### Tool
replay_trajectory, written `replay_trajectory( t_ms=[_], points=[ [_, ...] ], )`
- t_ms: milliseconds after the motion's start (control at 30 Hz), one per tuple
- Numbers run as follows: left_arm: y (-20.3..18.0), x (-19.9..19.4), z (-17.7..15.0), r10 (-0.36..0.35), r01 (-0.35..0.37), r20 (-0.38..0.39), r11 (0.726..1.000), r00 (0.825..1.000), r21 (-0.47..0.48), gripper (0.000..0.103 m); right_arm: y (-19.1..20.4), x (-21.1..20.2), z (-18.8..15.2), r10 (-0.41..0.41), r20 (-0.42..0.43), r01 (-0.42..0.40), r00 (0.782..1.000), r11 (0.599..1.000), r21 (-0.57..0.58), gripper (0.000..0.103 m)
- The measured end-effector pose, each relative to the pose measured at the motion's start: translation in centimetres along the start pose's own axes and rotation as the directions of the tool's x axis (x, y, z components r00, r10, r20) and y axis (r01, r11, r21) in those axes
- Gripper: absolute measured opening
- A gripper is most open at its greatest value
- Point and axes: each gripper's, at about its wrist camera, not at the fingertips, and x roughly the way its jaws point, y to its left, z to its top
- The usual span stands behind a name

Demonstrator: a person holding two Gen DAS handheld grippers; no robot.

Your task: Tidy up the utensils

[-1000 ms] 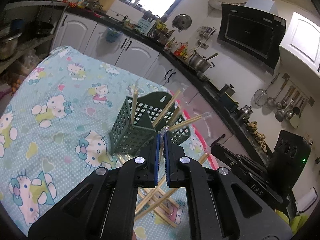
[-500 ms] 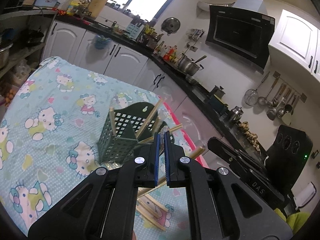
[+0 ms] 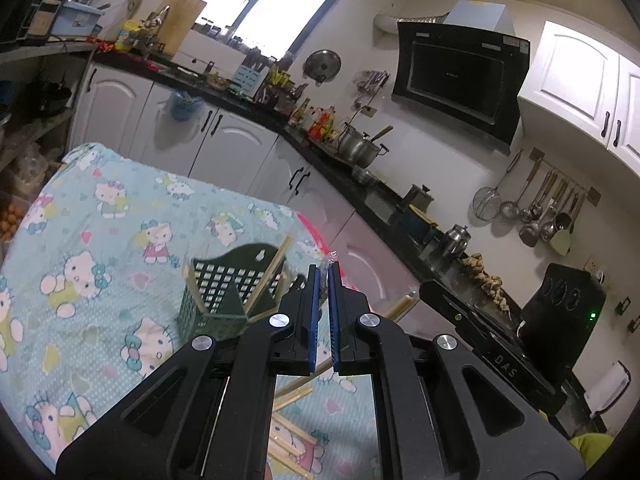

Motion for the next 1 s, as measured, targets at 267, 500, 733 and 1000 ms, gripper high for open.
replay_trajectory(
  t_ms=[267,500,733,1000],
  points=[
    [-0.8,-0.5,2.1,-0.002,0.001,0.048,1.0,0.999,0.021,0.002,-2.3,-1.1,1.6,-0.064,0.043,0.063,0.997,0.998,0.014,0.001],
    [-1.2,-1.4,3.5,0.005,-0.008,0.083,0.999,0.997,0.042,0.002,-4.0,-1.5,2.8,-0.103,0.071,0.101,0.992,0.994,0.03,0.001],
    [-1.1,-1.9,4.8,0.018,-0.024,0.112,0.998,0.994,0.054,0.002,-4.8,-1.7,4.0,-0.125,0.106,0.122,0.986,0.992,0.035,0.001],
    [-1.1,-1.6,6.0,0.039,-0.048,0.13,0.997,0.991,0.065,0.002,-5.6,-1.2,5.9,-0.136,0.138,0.13,0.981,0.99,0.052,0.001]
  ],
)
